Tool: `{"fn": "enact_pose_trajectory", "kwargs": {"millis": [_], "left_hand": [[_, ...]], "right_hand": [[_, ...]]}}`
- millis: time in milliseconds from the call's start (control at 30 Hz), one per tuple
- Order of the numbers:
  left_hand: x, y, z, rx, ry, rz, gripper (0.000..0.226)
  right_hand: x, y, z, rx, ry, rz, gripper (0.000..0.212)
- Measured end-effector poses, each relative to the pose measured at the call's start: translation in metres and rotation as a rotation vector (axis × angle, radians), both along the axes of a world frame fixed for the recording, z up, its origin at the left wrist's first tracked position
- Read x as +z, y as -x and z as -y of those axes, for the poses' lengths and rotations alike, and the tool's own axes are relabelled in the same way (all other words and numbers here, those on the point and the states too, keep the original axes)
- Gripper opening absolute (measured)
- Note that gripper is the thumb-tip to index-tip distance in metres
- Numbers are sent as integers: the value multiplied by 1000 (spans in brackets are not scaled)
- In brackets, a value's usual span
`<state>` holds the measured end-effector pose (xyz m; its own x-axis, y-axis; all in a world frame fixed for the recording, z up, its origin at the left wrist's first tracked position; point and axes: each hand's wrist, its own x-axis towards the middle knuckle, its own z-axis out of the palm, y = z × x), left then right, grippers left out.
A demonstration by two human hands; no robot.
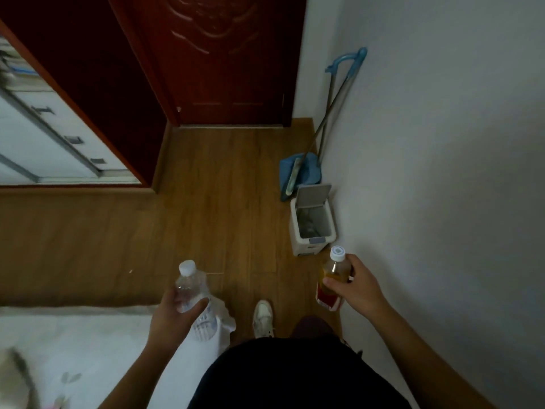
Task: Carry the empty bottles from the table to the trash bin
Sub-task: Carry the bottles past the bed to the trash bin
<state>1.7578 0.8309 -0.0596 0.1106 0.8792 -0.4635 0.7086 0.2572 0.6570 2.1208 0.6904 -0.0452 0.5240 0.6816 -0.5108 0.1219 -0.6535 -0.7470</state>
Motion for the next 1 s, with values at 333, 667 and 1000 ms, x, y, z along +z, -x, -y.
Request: {"fn": "enact_pose_trajectory", "kwargs": {"millis": [333, 667, 1000], "left_hand": [[-1, -119, -133, -194, 57, 104, 57], [-6, -255, -208, -344, 41, 89, 63], [-77, -350, -250, -428, 116, 135, 62]], "right_hand": [[-8, -47, -81, -30, 44, 50, 62], [-30, -128, -172, -147, -40, 44, 62], [-108, -188, -224, -276, 31, 13, 65]]}}
